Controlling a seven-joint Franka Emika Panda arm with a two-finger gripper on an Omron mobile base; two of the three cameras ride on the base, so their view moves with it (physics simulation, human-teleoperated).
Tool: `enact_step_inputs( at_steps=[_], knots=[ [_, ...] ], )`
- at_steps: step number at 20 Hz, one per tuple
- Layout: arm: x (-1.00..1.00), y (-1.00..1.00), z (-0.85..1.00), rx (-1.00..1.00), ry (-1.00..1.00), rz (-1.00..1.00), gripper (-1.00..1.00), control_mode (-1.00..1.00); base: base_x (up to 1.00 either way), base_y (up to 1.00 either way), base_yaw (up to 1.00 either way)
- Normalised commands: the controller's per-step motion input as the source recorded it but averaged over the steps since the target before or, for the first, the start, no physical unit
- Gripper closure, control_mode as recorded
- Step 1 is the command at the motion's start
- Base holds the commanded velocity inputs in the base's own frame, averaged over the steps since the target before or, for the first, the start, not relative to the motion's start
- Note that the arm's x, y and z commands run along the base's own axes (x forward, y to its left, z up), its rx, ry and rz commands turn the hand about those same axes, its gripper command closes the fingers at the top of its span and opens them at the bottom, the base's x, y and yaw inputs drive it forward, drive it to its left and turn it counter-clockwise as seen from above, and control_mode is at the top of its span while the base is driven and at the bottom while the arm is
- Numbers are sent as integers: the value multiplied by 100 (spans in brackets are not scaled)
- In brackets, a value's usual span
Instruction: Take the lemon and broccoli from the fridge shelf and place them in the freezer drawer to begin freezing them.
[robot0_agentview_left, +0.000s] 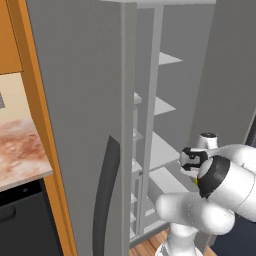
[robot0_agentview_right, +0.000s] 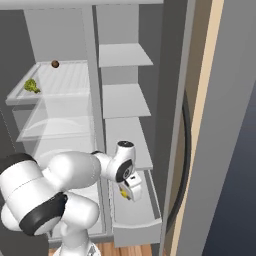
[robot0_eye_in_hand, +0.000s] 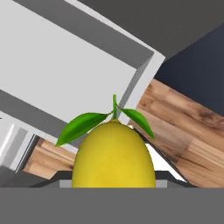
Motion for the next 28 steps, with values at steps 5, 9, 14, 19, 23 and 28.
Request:
enact_step_inputs(
  at_steps=[5, 9, 14, 19, 23, 28],
  knots=[
    [18, -16, -43, 1, 14, 0, 100, -100, 0, 0, 0],
    [26, -8, -26, 1, 6, 0, 100, -100, 0, 0, 0],
    [23, -9, -39, 0, 2, 0, 100, -100, 0, 0, 0],
    [18, -3, -38, 0, 0, 0, 100, -100, 0, 0, 0],
    [20, 0, -35, 1, 0, 0, 100, -100, 0, 0, 0],
    [21, -2, -39, 0, 0, 0, 100, -100, 0, 0, 0]
  ],
)
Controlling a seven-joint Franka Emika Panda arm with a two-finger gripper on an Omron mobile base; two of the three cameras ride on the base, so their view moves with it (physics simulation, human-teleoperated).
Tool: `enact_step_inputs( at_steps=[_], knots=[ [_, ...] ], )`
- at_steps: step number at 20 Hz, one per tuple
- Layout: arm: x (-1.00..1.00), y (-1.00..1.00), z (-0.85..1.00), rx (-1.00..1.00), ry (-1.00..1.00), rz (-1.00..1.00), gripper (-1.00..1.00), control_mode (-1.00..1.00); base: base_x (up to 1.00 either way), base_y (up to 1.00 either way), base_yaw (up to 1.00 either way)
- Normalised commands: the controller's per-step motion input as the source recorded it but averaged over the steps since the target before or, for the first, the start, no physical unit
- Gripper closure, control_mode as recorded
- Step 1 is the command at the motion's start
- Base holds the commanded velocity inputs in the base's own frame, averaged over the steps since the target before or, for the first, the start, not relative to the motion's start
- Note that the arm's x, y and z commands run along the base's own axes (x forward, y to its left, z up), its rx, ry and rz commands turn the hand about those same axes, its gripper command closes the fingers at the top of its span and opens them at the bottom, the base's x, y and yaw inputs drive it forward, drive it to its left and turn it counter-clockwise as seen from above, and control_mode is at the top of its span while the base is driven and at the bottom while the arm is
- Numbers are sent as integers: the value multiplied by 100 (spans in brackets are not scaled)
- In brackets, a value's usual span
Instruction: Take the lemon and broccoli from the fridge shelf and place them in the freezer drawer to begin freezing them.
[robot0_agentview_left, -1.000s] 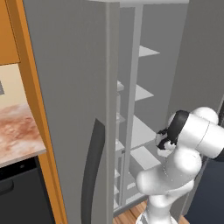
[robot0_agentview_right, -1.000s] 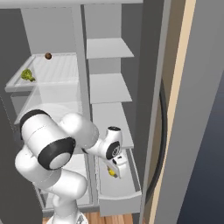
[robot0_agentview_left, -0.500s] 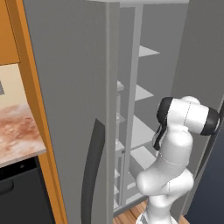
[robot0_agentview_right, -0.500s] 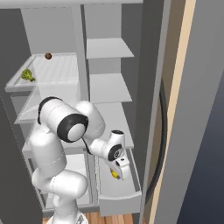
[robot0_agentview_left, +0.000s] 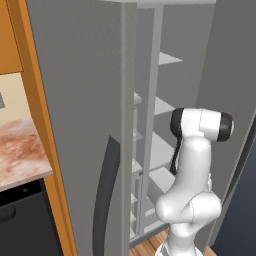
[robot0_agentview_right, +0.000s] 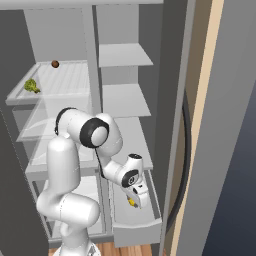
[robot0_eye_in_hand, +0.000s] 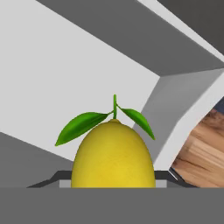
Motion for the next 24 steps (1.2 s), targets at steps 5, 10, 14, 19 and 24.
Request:
enact_step_inputs(
  at_steps=[5, 10, 14, 19, 24],
  knots=[
    [20, -10, -48, 0, 0, 0, 100, -100, 0, 0, 0],
    [22, -13, -43, 1, 0, 0, 100, -100, 0, 0, 0],
    [19, -12, -43, 1, 0, 0, 100, -100, 0, 0, 0],
    [23, -12, -45, 0, 0, 0, 100, -100, 0, 0, 0],
    [29, -12, -41, 0, 0, 0, -100, -100, 0, 0, 0]
  ],
)
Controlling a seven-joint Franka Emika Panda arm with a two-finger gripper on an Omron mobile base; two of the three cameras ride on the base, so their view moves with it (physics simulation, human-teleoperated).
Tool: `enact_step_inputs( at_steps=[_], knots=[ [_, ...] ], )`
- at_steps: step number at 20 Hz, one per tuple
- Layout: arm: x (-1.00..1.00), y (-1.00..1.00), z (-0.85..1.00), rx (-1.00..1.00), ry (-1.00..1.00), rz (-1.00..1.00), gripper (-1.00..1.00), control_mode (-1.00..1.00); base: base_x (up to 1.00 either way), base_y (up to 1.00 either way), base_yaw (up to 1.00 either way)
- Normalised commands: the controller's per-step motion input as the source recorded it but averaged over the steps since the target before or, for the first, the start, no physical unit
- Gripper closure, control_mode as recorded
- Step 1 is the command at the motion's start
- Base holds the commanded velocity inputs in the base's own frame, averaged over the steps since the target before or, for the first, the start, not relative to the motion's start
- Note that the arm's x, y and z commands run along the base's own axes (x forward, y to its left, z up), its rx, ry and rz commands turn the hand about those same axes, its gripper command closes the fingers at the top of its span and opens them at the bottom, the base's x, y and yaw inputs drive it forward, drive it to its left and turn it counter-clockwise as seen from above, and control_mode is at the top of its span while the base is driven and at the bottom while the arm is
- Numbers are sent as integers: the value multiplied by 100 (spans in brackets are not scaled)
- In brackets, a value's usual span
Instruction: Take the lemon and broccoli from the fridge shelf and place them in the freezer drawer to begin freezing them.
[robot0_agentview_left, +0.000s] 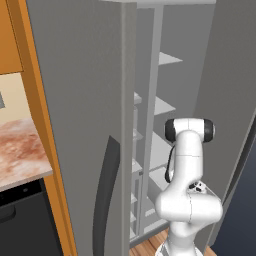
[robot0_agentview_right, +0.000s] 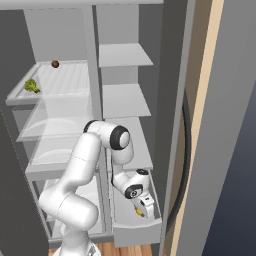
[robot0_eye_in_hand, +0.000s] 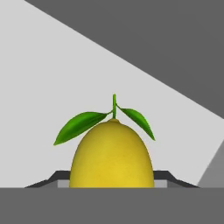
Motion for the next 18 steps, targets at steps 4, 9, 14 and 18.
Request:
enact_step_inputs(
  at_steps=[4, 9, 14, 18],
  knots=[
    [29, -7, -25, 0, -1, 0, -100, -100, 0, 0, 0],
    [4, 0, -1, 0, 0, 0, -100, -100, 0, 0, 0],
    [-1, 0, 26, 0, 0, -2, -100, -100, 0, 0, 0],
    [-14, 3, 78, 0, -6, -2, -100, -100, 0, 0, 0]
  ],
)
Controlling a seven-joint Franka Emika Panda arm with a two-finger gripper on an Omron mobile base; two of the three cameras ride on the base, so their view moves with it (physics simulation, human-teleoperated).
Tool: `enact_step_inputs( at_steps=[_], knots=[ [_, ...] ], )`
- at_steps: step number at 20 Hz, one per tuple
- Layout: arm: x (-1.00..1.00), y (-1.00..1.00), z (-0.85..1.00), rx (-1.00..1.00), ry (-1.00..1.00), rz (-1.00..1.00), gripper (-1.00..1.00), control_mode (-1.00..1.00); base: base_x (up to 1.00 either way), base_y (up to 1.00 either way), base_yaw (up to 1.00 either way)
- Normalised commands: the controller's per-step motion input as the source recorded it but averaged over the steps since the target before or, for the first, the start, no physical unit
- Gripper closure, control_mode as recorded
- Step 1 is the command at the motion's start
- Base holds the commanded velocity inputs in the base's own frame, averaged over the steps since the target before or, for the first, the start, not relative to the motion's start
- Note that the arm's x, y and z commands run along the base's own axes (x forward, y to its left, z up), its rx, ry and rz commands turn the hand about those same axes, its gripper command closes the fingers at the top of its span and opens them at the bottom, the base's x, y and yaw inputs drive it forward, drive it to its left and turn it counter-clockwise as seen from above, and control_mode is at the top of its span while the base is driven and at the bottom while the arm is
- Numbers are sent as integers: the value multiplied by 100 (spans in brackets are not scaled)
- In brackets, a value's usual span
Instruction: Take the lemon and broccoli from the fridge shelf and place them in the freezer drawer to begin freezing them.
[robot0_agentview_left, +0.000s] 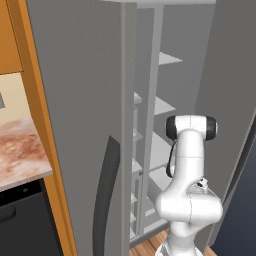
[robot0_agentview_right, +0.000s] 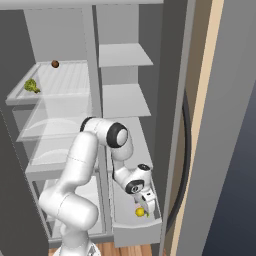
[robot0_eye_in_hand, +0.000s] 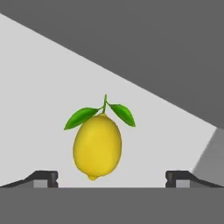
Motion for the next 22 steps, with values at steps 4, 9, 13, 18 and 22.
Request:
enact_step_inputs(
  at_steps=[4, 9, 13, 18, 22],
  knots=[
    [-31, 7, 100, 0, -18, 0, -100, -100, 0, 0, 0],
    [-39, 14, 100, 0, -24, 0, -100, -100, 0, 0, 0],
    [-48, 16, 100, -1, -27, 0, -100, -100, 0, 0, 0],
    [-53, 19, 100, -4, -26, 0, -100, -100, 0, 0, 0],
    [-56, 28, 100, -11, -20, 8, -100, -100, 0, 0, 0]
  ],
)
